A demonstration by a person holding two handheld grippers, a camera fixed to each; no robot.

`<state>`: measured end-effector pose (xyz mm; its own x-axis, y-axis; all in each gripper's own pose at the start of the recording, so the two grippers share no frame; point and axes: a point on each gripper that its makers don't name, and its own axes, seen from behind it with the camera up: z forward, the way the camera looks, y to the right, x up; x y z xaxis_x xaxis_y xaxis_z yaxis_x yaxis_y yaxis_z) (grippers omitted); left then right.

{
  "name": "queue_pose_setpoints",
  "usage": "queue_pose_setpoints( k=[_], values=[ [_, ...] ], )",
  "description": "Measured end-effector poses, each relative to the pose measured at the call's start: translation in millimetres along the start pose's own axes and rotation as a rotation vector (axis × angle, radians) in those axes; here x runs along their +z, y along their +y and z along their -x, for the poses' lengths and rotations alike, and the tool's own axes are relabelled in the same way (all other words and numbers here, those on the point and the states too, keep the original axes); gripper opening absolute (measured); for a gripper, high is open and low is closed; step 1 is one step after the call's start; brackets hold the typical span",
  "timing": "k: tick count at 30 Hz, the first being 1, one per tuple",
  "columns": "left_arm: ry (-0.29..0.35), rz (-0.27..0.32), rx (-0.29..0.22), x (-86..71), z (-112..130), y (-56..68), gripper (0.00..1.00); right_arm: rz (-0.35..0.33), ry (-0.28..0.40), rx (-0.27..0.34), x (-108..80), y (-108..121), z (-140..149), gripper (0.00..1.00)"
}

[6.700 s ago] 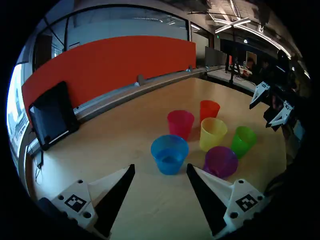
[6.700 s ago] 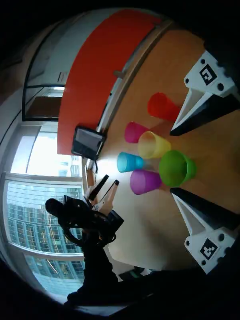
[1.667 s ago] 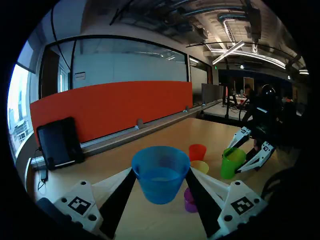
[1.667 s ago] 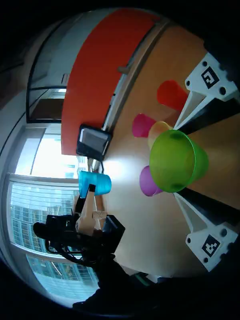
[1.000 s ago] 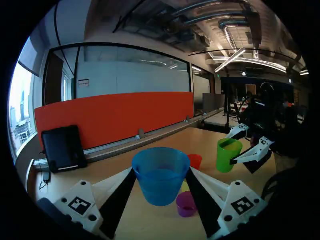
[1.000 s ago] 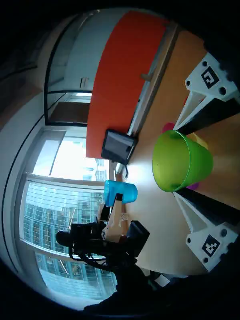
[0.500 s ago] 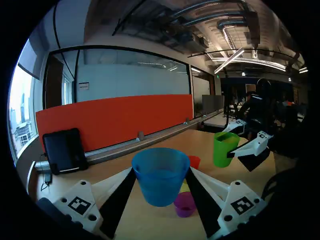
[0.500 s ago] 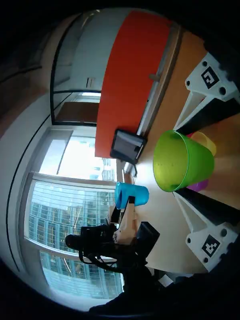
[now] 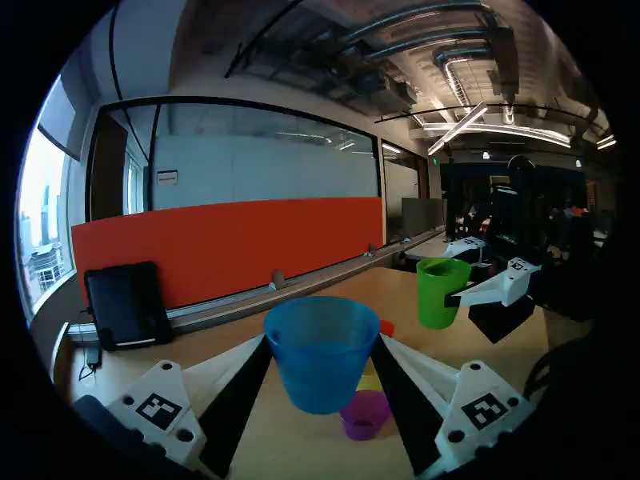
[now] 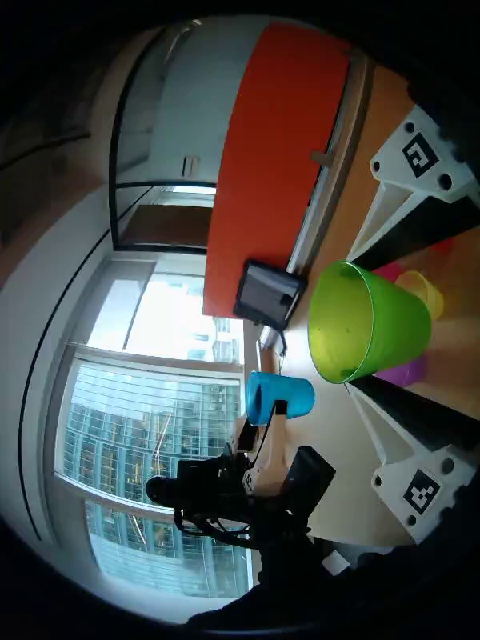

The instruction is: Pour water

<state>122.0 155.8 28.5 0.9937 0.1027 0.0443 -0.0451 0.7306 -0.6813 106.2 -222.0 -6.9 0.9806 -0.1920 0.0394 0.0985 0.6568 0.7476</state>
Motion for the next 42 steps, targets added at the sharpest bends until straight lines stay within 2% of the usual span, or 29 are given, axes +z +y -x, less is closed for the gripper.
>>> queue_pose_setpoints(
  k=[7,13,27,34,42],
  values=[
    [0.030,-0.007,0.018,-2.5,-11.6,0.8,0.85,-0.009,0.007,-0.007,3.3,-0.9,-6.1,0.91],
    [0.066,-0.030,0.060,-6.5,-30.2,-1.9,0.85,-0.023,0.017,-0.012,7.5,-3.7,-13.4,0.91],
    [0.125,-0.090,0.232,-13.5,-75.5,-1.8,0.85,-0.050,0.040,-0.025,15.7,-10.0,-24.5,0.90],
    [0.133,-0.107,0.308,-10.1,-89.7,0.9,0.85,-0.061,0.047,-0.019,18.6,-11.8,-24.0,0.90],
    [0.140,-0.128,0.419,-3.5,-103.8,4.2,0.85,-0.081,0.050,-0.019,21.9,-17.5,-21.4,0.90]
  ],
)
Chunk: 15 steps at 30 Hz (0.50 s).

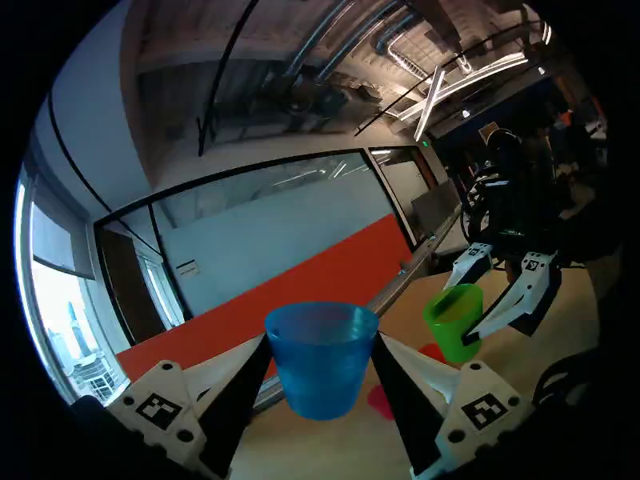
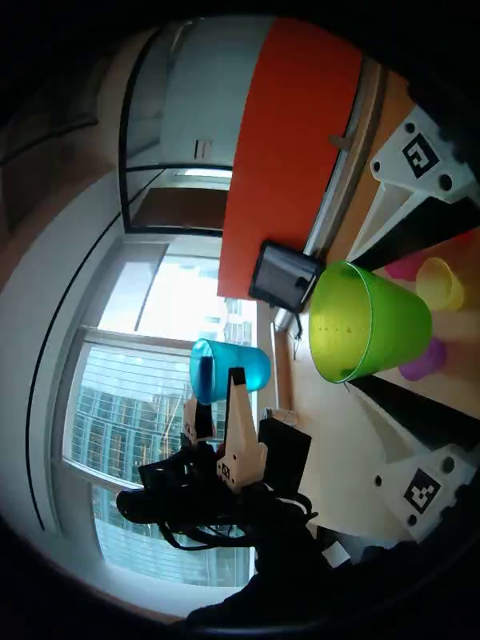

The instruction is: Pour water

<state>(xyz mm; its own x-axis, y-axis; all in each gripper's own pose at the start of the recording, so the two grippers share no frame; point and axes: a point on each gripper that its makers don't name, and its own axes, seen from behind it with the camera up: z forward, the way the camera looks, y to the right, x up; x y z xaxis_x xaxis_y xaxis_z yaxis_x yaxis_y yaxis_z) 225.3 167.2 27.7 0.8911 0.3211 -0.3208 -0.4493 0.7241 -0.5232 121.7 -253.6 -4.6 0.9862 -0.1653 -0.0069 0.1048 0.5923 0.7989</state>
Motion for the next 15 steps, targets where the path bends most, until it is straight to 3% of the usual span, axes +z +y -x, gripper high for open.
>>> queue_pose_setpoints(
  k=[15],
  values=[
    [0.010,-0.019,0.128,14.6,-19.3,-7.5,0.85,-0.028,-0.004,-0.001,8.8,-9.3,5.6,0.90]
  ],
)
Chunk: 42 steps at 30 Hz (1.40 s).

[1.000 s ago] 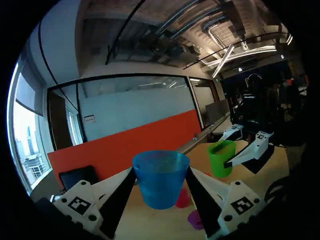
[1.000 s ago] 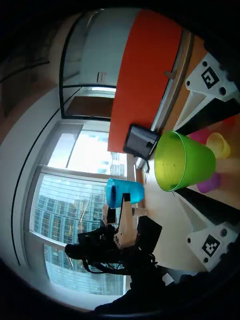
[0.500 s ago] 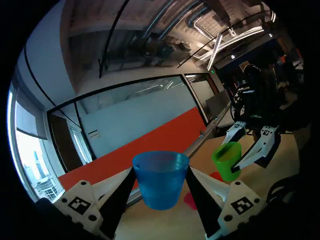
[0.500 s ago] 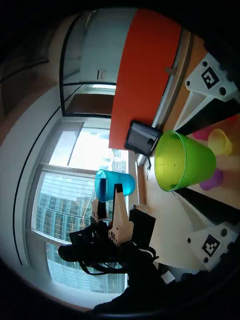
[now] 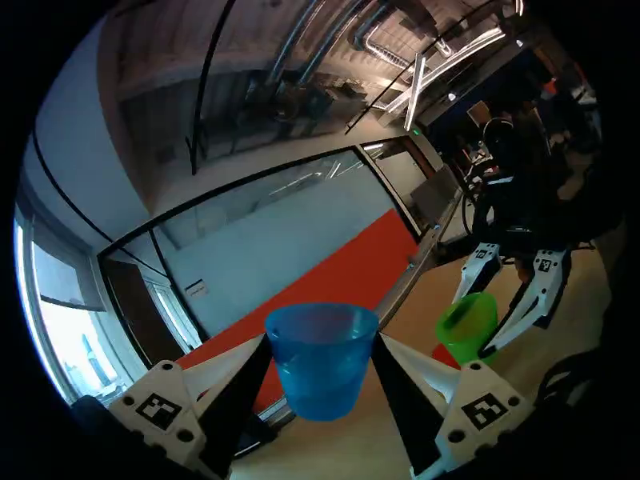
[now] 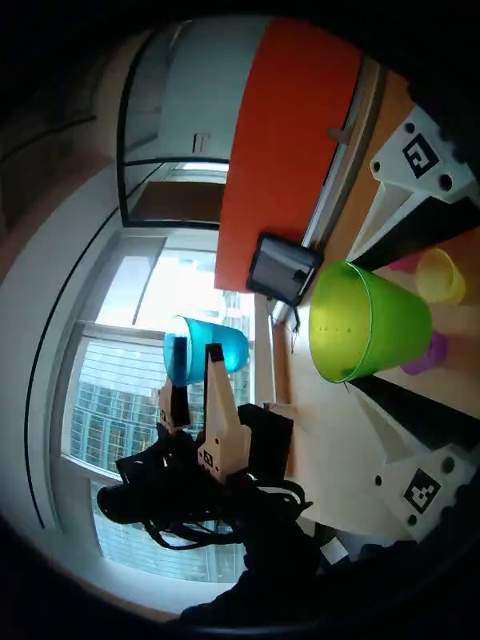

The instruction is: Pour water

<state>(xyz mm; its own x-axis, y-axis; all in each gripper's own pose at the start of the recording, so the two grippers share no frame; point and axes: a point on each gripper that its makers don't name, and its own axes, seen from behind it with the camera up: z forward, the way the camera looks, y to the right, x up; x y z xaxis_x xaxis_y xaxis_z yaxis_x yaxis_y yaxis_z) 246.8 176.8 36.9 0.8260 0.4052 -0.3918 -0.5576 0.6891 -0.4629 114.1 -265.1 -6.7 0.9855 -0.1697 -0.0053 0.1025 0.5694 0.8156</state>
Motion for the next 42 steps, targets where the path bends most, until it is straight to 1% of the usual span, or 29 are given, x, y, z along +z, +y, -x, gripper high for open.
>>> queue_pose_setpoints(
  k=[11,21,26,31,37,42],
  values=[
    [0.014,-0.004,0.102,4.0,-16.6,-1.3,0.85,-0.023,0.004,-0.009,8.7,-10.3,0.1,0.89],
    [0.031,-0.004,0.163,6.1,-30.6,-2.2,0.85,-0.041,0.007,-0.003,17.7,-16.3,1.0,0.90],
    [0.037,-0.011,0.206,7.9,-36.1,-3.9,0.85,-0.048,0.008,-0.001,21.3,-18.5,2.1,0.90],
    [0.040,-0.010,0.245,10.0,-40.6,-3.0,0.85,-0.053,0.008,0.001,23.4,-19.9,3.1,0.89],
    [0.050,-0.010,0.286,15.5,-46.1,-3.4,0.85,-0.059,0.008,0.004,26.2,-20.5,4.6,0.89],
    [0.053,-0.017,0.334,20.5,-48.6,-5.6,0.85,-0.061,0.008,0.007,27.5,-20.1,5.3,0.90]
  ],
)
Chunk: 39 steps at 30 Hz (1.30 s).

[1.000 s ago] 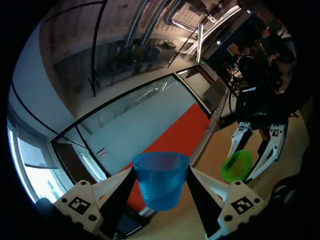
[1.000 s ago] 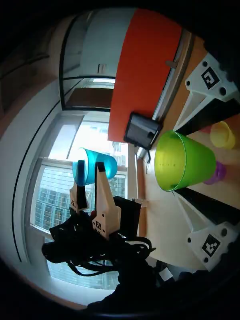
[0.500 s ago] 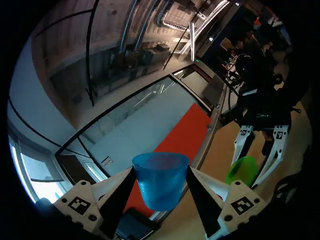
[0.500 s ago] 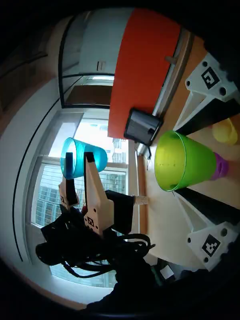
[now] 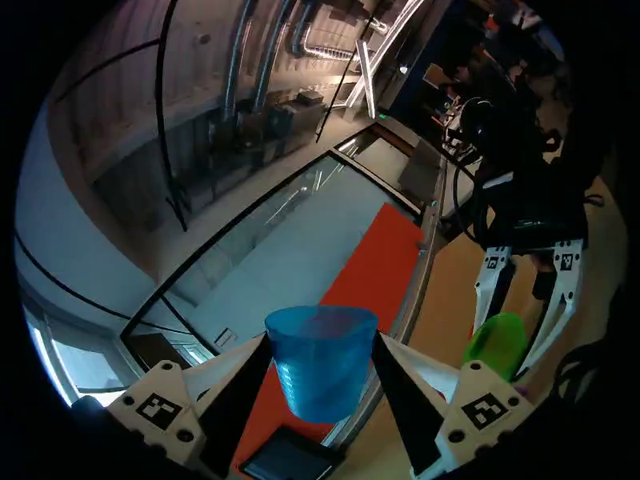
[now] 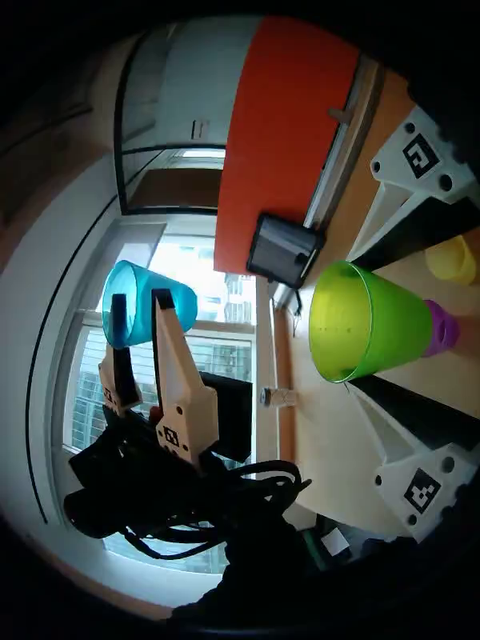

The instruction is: Pour water

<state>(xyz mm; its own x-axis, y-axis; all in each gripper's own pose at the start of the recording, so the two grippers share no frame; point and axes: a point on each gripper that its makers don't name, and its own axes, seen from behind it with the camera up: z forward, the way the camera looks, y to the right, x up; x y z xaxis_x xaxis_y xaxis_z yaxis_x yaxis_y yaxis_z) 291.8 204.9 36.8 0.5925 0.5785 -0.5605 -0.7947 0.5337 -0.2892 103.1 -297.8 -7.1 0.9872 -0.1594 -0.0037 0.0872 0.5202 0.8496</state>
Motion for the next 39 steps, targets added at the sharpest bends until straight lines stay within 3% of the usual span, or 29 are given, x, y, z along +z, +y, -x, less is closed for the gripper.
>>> queue_pose_setpoints(
  k=[15,39],
  values=[
    [0.016,-0.003,0.135,4.4,-9.1,-2.6,0.85,-0.003,0.005,0.007,0.4,2.6,-0.5,0.89],
    [0.039,-0.007,0.242,6.5,-23.5,-4.4,0.85,0.005,0.020,0.004,-4.7,4.1,-5.9,0.89]
  ],
)
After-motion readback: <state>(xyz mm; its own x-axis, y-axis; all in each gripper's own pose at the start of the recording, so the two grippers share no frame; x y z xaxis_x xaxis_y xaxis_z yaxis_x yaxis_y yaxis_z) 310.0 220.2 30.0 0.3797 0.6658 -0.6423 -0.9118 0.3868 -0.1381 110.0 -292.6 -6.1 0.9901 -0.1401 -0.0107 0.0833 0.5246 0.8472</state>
